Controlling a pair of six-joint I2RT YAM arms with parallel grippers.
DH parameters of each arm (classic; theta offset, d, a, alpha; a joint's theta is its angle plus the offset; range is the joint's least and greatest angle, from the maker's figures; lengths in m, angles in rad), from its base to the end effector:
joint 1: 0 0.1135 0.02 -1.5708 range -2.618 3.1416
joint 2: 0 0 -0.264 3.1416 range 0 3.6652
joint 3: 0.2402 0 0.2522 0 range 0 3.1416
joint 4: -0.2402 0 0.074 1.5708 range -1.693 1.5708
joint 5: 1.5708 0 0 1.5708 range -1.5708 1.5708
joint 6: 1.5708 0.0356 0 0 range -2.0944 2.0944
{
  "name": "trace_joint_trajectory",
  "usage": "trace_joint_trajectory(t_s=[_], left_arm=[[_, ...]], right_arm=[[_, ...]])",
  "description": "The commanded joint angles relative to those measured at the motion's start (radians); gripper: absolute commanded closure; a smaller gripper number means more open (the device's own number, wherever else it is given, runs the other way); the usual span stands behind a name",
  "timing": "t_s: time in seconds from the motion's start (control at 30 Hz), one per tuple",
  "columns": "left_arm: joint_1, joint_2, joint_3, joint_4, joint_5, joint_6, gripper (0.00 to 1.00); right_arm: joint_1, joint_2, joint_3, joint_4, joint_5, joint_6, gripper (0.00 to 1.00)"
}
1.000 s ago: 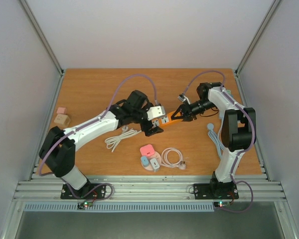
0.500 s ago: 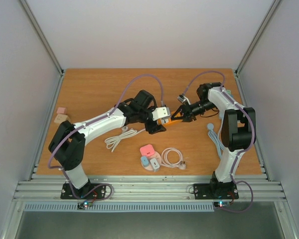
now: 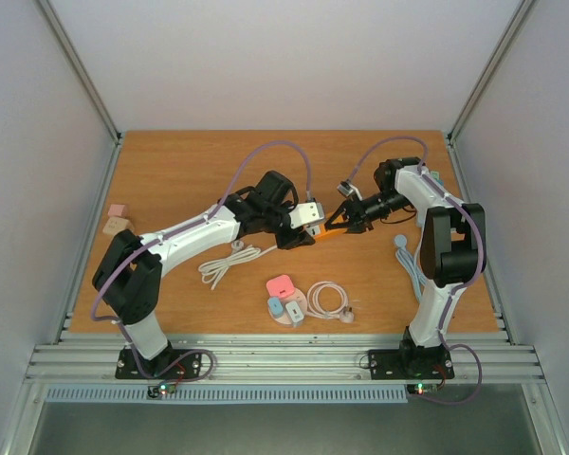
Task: Pull the plug off the socket
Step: Place the socket at the center of the board.
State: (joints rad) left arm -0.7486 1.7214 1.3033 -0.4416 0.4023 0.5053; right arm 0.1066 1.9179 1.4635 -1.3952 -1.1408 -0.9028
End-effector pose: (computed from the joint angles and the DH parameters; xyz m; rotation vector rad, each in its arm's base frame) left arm 0.2671 -0.2671 0.2490 1.5677 1.8517 -0.5987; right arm 0.3265 0.0675 0.2227 -0.9976 2.2647 1.5916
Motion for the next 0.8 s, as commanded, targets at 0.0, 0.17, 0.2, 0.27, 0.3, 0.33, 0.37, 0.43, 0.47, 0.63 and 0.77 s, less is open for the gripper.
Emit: trace_joint_trajectory(t_s=[0.0, 0.17, 0.2, 0.27, 0.3, 0.33, 0.37, 0.43, 0.47, 0.63, 0.77], left_arm=[[-0.007, 0.007, 0.011, 0.011, -0.03, 0.005, 0.91], [-0.006, -0.009, -0.03, 0.037, -0.12, -0.002, 0.97], [-0.006, -0.015, -0.044, 0.046, -0.133, 0.001, 0.97], [-0.006, -0.03, -0.067, 0.063, -0.168, 0.0, 0.97], [-0.004, -0.036, -0.077, 0.068, -0.187, -0.001, 0.97], [-0.003, -0.043, -0.088, 0.075, -0.211, -0.003, 0.97], [0.002, -0.046, -0.094, 0.08, -0.236, -0.01, 0.97], [0.026, -0.044, -0.097, 0.072, -0.298, -0.034, 0.97], [0.039, -0.04, -0.099, 0.069, -0.327, -0.045, 0.96], [0.137, -0.015, -0.101, 0.036, -0.44, -0.137, 0.96], [0.199, 0.014, -0.093, 0.016, -0.523, -0.225, 0.96]], right_arm=[[0.008, 0.006, 0.003, 0.006, -0.049, -0.017, 0.76], [0.007, -0.012, -0.011, 0.046, -0.019, 0.011, 0.19], [0.007, -0.018, -0.017, 0.058, -0.009, 0.018, 0.05], [0.007, -0.026, -0.024, 0.075, 0.0, 0.028, 0.02], [0.006, -0.029, -0.025, 0.079, 0.004, 0.033, 0.02], [0.005, -0.032, -0.025, 0.085, 0.01, 0.039, 0.02], [0.005, -0.035, -0.027, 0.095, 0.018, 0.049, 0.02], [0.0, -0.043, -0.034, 0.128, 0.05, 0.081, 0.01], [-0.002, -0.044, -0.039, 0.141, 0.064, 0.096, 0.02], [-0.013, -0.045, -0.045, 0.168, 0.102, 0.126, 0.01], [-0.013, -0.048, -0.047, 0.177, 0.12, 0.133, 0.02]])
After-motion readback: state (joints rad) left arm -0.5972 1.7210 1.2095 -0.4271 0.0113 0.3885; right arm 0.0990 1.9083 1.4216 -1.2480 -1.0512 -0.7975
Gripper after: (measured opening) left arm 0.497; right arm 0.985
